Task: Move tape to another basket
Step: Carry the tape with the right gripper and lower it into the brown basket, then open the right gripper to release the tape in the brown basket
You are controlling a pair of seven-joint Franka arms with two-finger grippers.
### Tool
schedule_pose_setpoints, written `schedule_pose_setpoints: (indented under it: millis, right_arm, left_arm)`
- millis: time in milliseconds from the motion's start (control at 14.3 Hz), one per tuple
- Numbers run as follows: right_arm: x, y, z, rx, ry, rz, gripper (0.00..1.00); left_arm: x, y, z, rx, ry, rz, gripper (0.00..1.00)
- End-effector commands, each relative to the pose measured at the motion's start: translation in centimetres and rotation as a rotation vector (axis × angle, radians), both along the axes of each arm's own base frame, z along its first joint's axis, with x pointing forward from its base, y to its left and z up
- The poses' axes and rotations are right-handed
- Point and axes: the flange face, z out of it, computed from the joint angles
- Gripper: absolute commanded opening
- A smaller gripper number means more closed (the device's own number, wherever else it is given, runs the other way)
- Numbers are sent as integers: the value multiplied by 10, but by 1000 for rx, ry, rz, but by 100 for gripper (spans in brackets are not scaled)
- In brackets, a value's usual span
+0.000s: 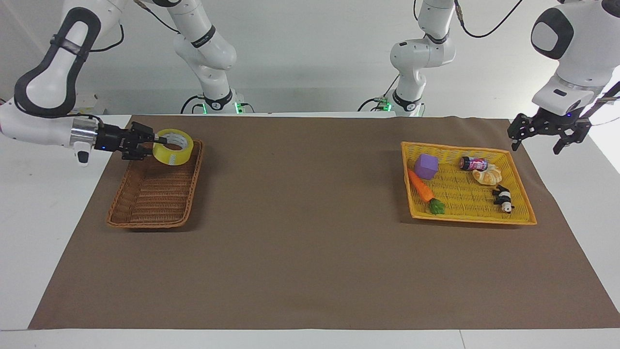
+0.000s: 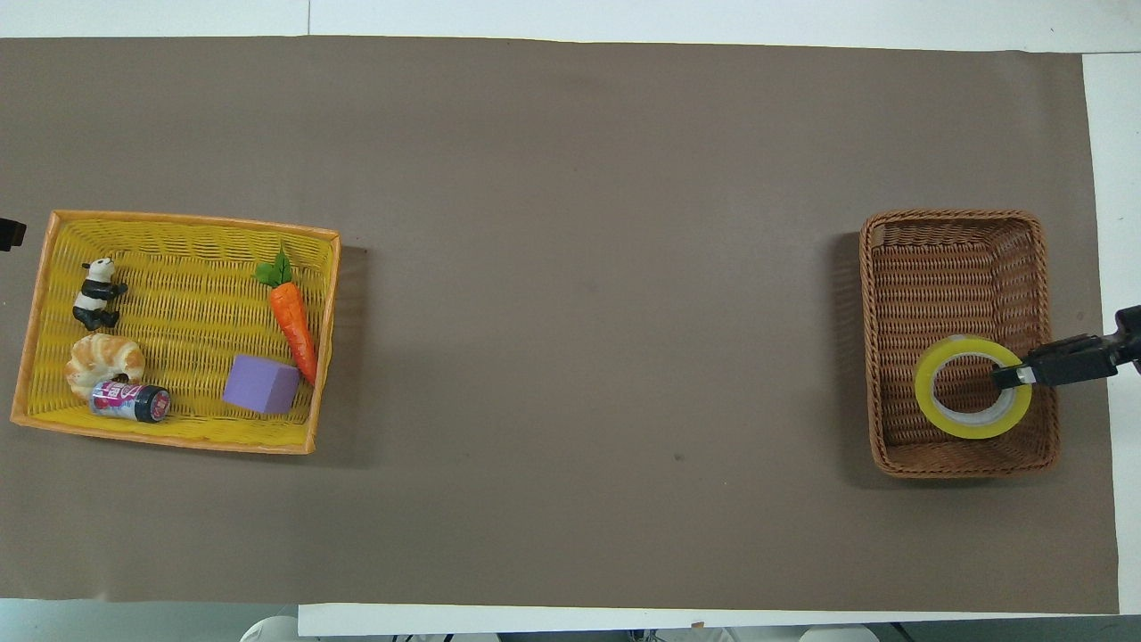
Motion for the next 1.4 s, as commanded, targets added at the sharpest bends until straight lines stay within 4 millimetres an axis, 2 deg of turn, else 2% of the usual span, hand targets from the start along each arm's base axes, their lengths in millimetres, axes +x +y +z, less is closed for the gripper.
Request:
schedule_pose_setpoints:
  millis: [0,70,210,490,630,700,770,840,910,1050,1190,1330]
  right_arm:
    - [20,-7,-12,-33,-27,33,0]
    - [23,-6,-14,-48,-41,26,0]
    - [24,-7,-45,-3,-5,5,0]
    - [21,-5,-56,-5,2,-7,0]
    - [20,-4,-58,-7,4,-5,2]
    - [20,-5,-58,-18,2,-3,11]
    - [21,-3,-59,-22,-10,16,34]
    - [23,-4,-59,-28,-34,29,71]
    - [23,-5,-60,-33,-49,35,100]
    - [25,-6,-57,-44,-58,42,100]
    - [31,0,-45,-60,-74,54,100]
    - [41,18,-10,-139,-130,118,100]
  left_arm:
    - [-1,-7,0,23,4,-22,100]
    - [-1,-9,0,23,4,-26,100]
    - [-1,-14,0,23,10,-35,100]
    - [-6,6,-1,23,36,4,100]
    - [-7,9,0,23,36,11,100]
    - [-6,9,-1,23,36,10,100]
    - [-6,8,-1,23,37,8,100]
    - [-6,6,-1,23,36,4,100]
    - [-6,5,-1,23,37,3,100]
    - [-6,6,-1,23,37,5,100]
    - [-6,7,-1,23,33,7,100]
    - [-3,2,3,23,15,-5,100]
